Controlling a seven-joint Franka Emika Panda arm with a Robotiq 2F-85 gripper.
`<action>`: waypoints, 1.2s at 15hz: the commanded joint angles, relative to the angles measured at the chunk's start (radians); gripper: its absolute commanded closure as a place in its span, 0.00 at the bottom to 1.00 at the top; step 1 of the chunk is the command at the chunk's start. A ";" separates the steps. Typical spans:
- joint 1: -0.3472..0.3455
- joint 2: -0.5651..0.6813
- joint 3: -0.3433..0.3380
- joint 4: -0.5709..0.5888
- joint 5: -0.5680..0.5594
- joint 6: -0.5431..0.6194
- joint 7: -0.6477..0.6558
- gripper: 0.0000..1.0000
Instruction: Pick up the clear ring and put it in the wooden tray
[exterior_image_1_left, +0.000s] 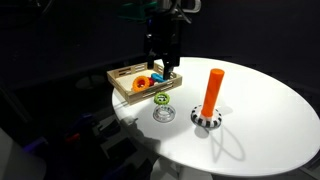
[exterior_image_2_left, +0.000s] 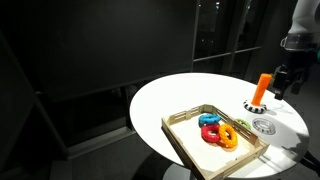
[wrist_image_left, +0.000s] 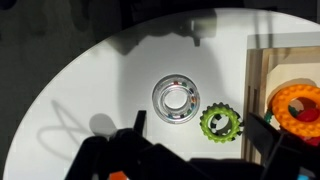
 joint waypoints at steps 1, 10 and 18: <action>-0.009 0.078 -0.008 0.002 -0.024 0.092 0.056 0.00; -0.009 0.244 -0.059 -0.006 -0.120 0.231 0.178 0.00; 0.017 0.353 -0.120 0.004 -0.213 0.328 0.309 0.00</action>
